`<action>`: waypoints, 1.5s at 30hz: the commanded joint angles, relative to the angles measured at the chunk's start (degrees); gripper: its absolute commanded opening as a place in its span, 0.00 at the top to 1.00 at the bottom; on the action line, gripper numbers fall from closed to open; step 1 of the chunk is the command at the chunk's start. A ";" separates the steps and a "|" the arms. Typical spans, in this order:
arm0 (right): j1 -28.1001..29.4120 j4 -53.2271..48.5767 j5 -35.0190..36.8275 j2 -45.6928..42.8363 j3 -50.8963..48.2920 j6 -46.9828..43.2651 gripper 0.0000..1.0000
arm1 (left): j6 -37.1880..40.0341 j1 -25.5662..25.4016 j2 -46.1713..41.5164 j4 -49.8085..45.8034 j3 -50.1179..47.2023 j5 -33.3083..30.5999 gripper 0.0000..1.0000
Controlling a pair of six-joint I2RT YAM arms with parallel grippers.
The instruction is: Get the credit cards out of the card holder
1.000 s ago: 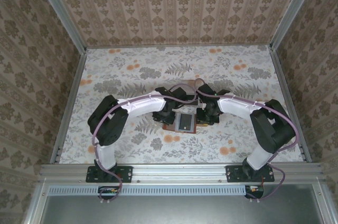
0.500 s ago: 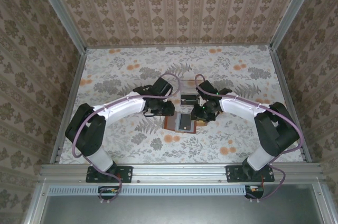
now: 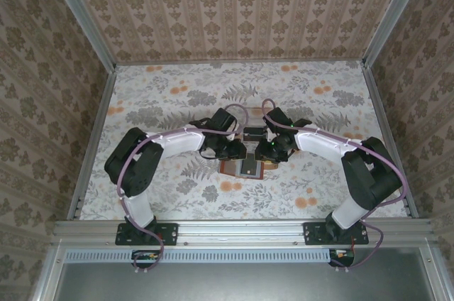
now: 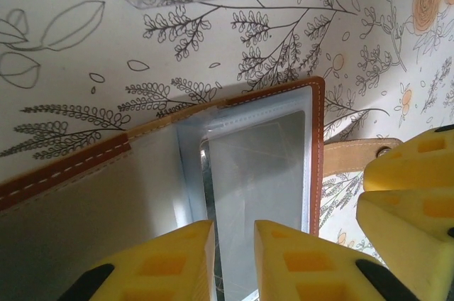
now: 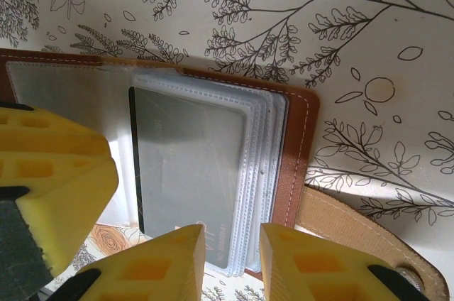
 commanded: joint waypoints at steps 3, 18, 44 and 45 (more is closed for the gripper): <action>-0.25 0.06 -0.83 0.91 -0.20 0.63 0.73 | -1.27 0.50 1.10 2.60 -0.93 2.97 0.78; -0.20 -0.23 -0.77 0.91 -0.20 0.54 0.73 | -1.83 0.53 2.69 3.76 -1.89 3.80 0.78; 0.55 6.33 -3.75 4.45 -2.62 3.38 0.73 | -1.47 0.50 2.34 2.28 -2.51 2.70 0.77; 0.54 5.74 -2.96 4.55 -2.64 3.19 0.73 | -1.38 0.51 2.38 1.99 -2.45 2.44 0.77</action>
